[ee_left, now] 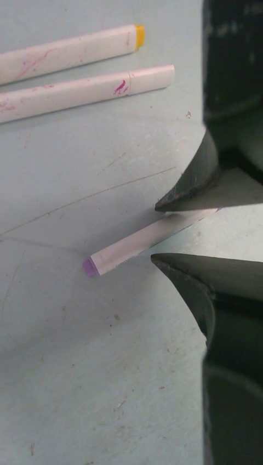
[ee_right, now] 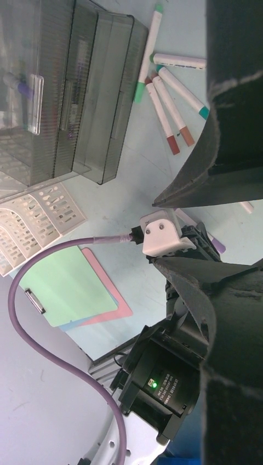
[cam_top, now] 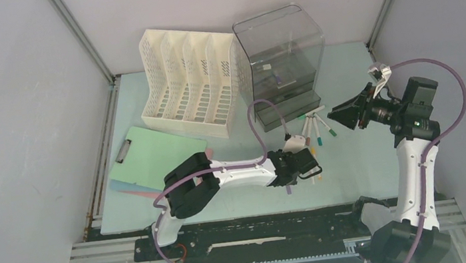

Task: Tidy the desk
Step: Pick up the stationery from the center of the board.

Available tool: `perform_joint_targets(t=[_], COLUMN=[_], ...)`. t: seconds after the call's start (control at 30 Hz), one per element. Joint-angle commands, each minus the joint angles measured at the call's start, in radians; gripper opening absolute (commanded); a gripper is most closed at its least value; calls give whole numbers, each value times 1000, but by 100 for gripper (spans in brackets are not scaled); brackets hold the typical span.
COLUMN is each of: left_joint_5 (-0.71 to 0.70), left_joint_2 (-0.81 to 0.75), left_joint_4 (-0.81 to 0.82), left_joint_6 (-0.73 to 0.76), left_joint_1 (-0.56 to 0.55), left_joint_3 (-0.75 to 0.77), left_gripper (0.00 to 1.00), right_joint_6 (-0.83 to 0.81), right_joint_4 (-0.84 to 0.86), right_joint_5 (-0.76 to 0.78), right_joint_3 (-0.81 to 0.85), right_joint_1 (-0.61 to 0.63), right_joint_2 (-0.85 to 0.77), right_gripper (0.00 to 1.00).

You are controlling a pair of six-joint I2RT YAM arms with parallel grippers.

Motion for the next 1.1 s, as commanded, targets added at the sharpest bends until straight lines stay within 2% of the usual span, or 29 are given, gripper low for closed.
perform_joint_targets(t=[0.0, 0.03, 0.17, 0.4, 0.6, 0.8, 1.0, 1.07], left_joint_5=[28, 30, 30, -78, -136, -94, -38, -11], left_joint_2=[7, 4, -18, -120, -290, -472, -635, -681], left_joint_4=[13, 17, 37, 94, 258, 497, 711, 779], left_joint_6=[52, 56, 81, 190, 313, 428, 460, 463], left_joint_1=[11, 14, 26, 31, 32, 32, 31, 32], left_joint_3=[-47, -57, -103, -204, -343, -510, -661, -706], left_gripper=[34, 26, 20, 1, 0, 0, 0, 0], right_joint_6=[-10, -11, -10, -8, -14, -84, -166, -212], right_joint_4=[1, 0, 2, -1, -7, -45, -97, -126], right_joint_5=[-28, -29, -34, -43, -71, -151, -220, -235], right_joint_3=[26, 25, 25, 25, 26, 26, 27, 27], right_joint_1=[-8, -9, -13, -15, -17, -18, -10, 2], right_joint_2=[-10, -9, -9, -3, -3, -13, -15, -20], right_gripper=[46, 46, 46, 46, 46, 46, 48, 52])
